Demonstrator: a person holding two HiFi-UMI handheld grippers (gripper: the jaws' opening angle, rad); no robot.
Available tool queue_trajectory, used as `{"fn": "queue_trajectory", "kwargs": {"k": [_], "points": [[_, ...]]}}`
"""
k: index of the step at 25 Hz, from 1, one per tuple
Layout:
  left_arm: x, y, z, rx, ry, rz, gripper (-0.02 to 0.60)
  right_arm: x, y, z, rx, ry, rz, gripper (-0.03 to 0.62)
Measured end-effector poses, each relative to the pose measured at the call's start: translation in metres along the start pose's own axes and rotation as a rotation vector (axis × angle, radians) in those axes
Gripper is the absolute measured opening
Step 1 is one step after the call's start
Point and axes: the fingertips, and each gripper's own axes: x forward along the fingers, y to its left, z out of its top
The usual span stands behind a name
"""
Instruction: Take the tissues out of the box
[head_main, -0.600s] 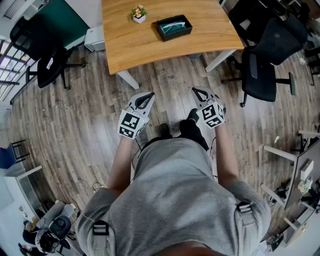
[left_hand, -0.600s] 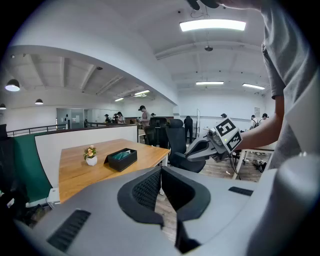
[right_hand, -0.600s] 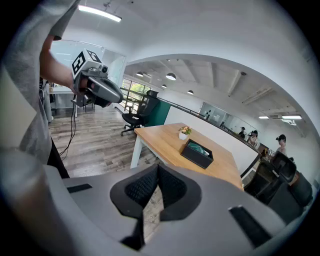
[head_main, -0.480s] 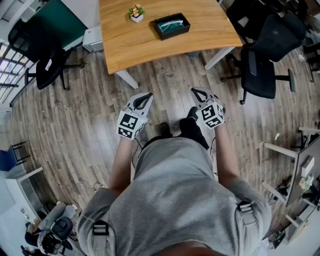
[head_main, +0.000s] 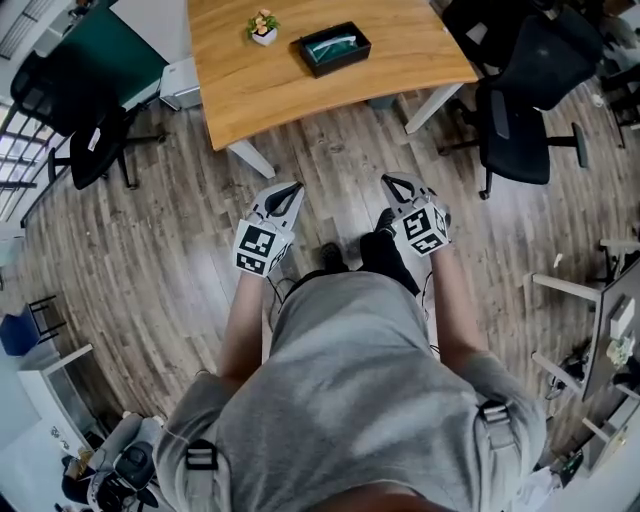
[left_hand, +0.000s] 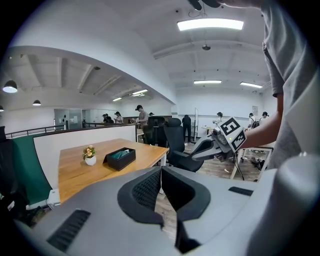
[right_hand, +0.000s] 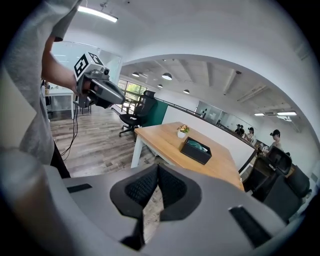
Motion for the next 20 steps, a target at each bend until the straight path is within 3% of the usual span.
{"fn": "queue_trajectory", "kwargs": {"k": [20], "points": [[-0.012,-0.005,-0.003,0.027,0.009,-0.010,0.025,0.000,0.015,0.011,0.004,-0.018,-0.012,0.014]]}}
